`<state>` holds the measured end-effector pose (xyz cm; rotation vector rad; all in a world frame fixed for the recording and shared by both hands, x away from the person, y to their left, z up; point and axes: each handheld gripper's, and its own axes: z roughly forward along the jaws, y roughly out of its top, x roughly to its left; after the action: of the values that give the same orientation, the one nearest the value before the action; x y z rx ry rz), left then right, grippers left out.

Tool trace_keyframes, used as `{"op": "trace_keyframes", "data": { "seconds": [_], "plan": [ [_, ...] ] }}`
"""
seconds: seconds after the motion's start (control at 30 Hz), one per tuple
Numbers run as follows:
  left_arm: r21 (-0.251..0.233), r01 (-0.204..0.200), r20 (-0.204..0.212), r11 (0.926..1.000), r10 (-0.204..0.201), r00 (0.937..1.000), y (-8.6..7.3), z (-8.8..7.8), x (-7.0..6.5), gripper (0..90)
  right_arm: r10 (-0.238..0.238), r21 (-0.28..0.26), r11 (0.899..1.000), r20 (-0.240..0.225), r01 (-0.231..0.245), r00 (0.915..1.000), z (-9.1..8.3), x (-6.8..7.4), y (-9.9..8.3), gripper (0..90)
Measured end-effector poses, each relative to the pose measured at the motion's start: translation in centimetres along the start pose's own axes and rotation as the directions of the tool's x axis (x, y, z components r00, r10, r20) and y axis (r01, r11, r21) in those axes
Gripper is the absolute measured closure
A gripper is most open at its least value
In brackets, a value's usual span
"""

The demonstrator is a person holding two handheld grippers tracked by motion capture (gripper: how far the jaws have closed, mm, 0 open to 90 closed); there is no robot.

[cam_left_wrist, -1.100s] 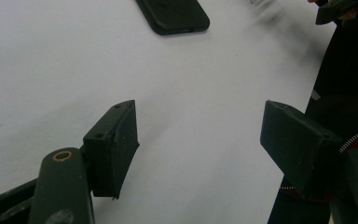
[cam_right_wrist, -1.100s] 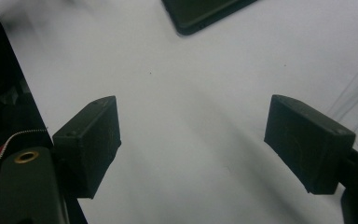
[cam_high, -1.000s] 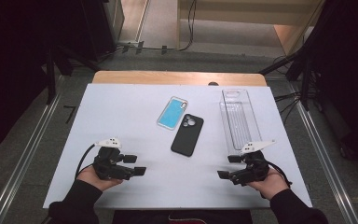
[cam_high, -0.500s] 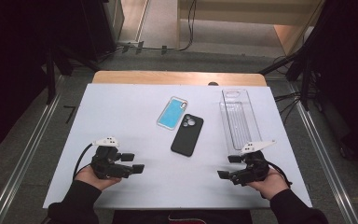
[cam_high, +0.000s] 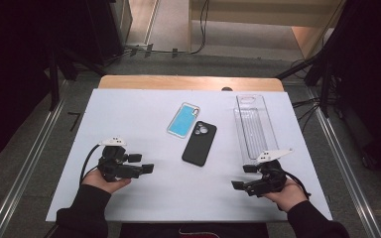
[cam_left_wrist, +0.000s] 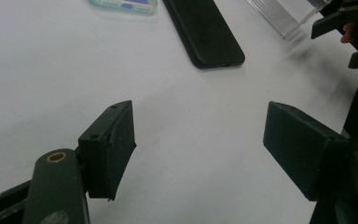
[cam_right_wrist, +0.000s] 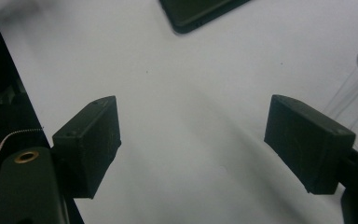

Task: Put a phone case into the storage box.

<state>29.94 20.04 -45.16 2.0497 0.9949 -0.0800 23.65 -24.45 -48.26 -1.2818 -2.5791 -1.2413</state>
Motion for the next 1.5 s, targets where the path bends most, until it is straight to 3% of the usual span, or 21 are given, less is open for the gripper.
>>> {"op": "trace_keyframes", "data": {
  "seconds": [0.17,0.37,0.5,0.87,0.97,1.2,1.3,1.5],
  "plan": [
    [0.027,-0.028,0.016,0.9992,0.028,0.9995,1.3,1.0,0.1,25.2,-0.001,-0.001,1.0,0.0,0.001,1.0,0.0,0.0,-0.1,16.4],
    [0.025,-0.023,0.024,0.9994,0.022,0.9995,2.6,1.9,0.4,25.2,0.008,-0.011,1.0,-0.001,-0.008,1.0,-0.2,-0.1,-0.1,16.4],
    [0.021,-0.022,0.052,0.9996,0.02,0.9985,3.5,2.6,0.9,25.2,0.006,-0.008,1.0,-0.001,-0.006,1.0,-0.2,0.0,-0.1,16.4],
    [0.041,-0.036,0.058,0.9985,0.033,0.9978,6.1,4.0,1.4,25.7,0.001,-0.005,1.0,-0.001,-0.001,1.0,-0.1,0.0,0.0,16.4],
    [0.062,-0.043,0.031,0.9972,0.042,0.9986,6.7,4.6,1.5,25.7,0.003,-0.006,1.0,-0.001,-0.003,1.0,-0.1,0.0,0.0,16.4],
    [0.062,-0.054,0.05,0.9966,0.05,0.9975,8.1,5.6,1.8,25.8,0.004,-0.011,1.0,-0.003,-0.004,1.0,-0.2,-0.1,0.0,16.4],
    [0.079,-0.075,0.026,0.9941,0.073,0.997,9.0,6.1,2.1,25.8,0.006,-0.01,1.0,-0.003,-0.006,1.0,-0.2,-0.1,0.0,16.4],
    [0.077,-0.065,0.036,0.9949,0.063,0.9974,10.0,7.0,2.8,28.1,-0.001,-0.008,1.0,-0.003,0.001,1.0,-0.1,-0.1,0.0,16.4]
  ]
}}
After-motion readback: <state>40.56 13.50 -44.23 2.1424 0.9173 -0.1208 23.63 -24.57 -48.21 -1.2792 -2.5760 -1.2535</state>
